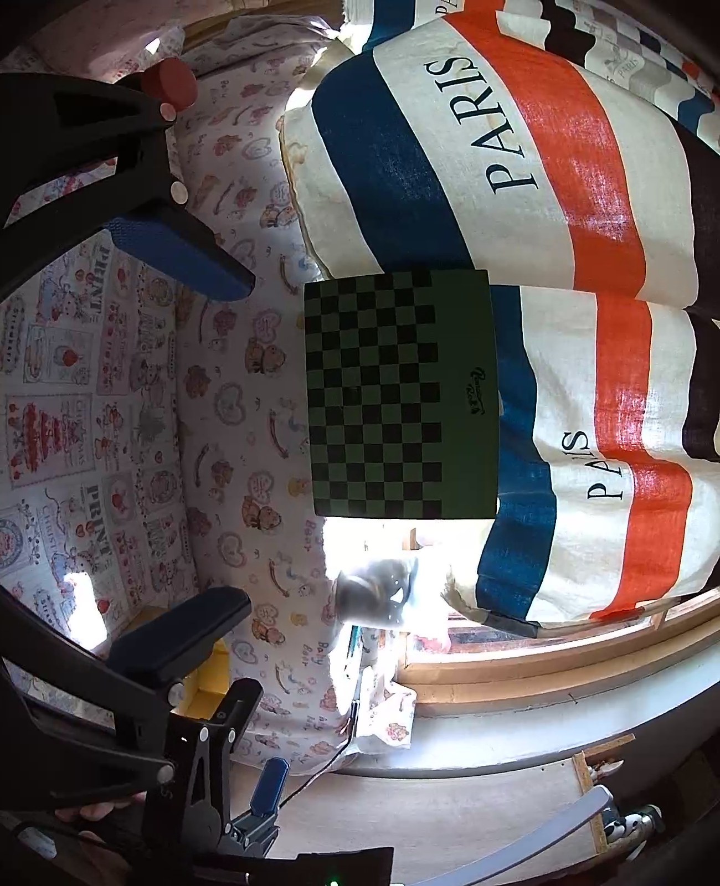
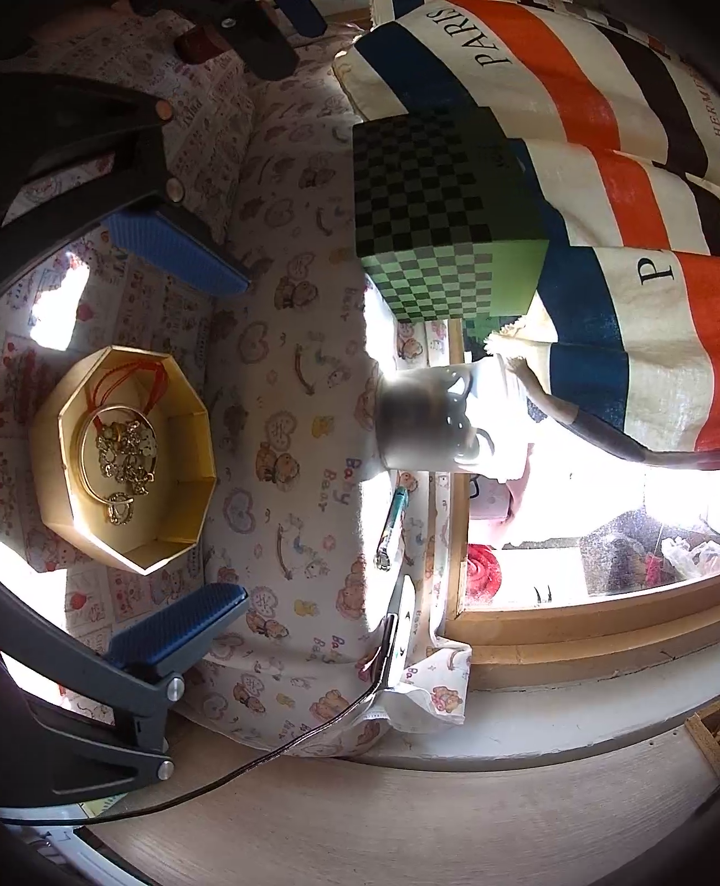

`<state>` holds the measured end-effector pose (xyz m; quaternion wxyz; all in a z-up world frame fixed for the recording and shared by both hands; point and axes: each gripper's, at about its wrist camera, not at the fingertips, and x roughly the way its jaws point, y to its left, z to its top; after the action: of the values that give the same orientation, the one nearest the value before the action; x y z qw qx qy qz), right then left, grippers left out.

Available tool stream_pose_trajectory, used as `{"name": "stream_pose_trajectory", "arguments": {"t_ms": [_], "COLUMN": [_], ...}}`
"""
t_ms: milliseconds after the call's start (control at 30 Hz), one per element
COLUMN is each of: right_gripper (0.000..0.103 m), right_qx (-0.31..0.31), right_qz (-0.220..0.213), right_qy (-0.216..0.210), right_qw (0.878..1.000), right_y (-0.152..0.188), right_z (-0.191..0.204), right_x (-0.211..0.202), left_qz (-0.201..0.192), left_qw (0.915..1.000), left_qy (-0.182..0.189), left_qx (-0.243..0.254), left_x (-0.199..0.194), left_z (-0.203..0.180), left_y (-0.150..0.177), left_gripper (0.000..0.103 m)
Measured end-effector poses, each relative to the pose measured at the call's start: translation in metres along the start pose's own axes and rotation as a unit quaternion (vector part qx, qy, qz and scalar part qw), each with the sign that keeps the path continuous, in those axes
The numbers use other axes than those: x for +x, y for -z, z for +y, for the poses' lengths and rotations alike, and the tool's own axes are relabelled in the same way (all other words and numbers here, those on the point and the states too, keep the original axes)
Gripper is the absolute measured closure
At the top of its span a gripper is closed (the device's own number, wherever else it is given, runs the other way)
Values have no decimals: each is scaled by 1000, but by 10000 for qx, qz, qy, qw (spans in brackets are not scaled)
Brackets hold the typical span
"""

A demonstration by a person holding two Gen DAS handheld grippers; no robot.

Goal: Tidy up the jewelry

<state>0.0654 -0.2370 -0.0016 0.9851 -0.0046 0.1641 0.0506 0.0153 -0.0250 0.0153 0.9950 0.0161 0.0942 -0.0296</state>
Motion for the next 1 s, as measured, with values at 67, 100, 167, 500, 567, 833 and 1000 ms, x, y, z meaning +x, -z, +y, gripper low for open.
{"name": "stream_pose_trajectory", "arguments": {"t_ms": [67,100,167,500,567,833,1000], "right_gripper": [0,0,0,0,0,0,0], "right_qx": [-80,-119,-118,-78,-1,140,72], "right_qz": [14,-1,-45,-143,-77,54,-80], "right_qy": [-78,-97,-149,-129,-110,8,-10], "right_qw": [9999,9999,9998,9998,9999,9999,9999], "right_y": [2,4,6,11,12,12,12], "right_z": [4,7,9,10,7,2,4], "right_x": [1,0,-1,-2,0,5,-1], "left_qz": [98,100,-12,24,245,487,418], "left_qw": [9999,9999,9999,9999,9996,9985,9983], "left_qy": [9,-15,-154,-134,-38,-194,-353], "left_qx": [-43,-55,-42,-44,-129,-149,-189], "left_x": [4,5,4,10,17,25,22], "left_z": [4,6,8,11,11,10,12], "left_y": [4,5,7,18,20,23,23], "left_gripper": [0,0,0,0,0,0,0]}}
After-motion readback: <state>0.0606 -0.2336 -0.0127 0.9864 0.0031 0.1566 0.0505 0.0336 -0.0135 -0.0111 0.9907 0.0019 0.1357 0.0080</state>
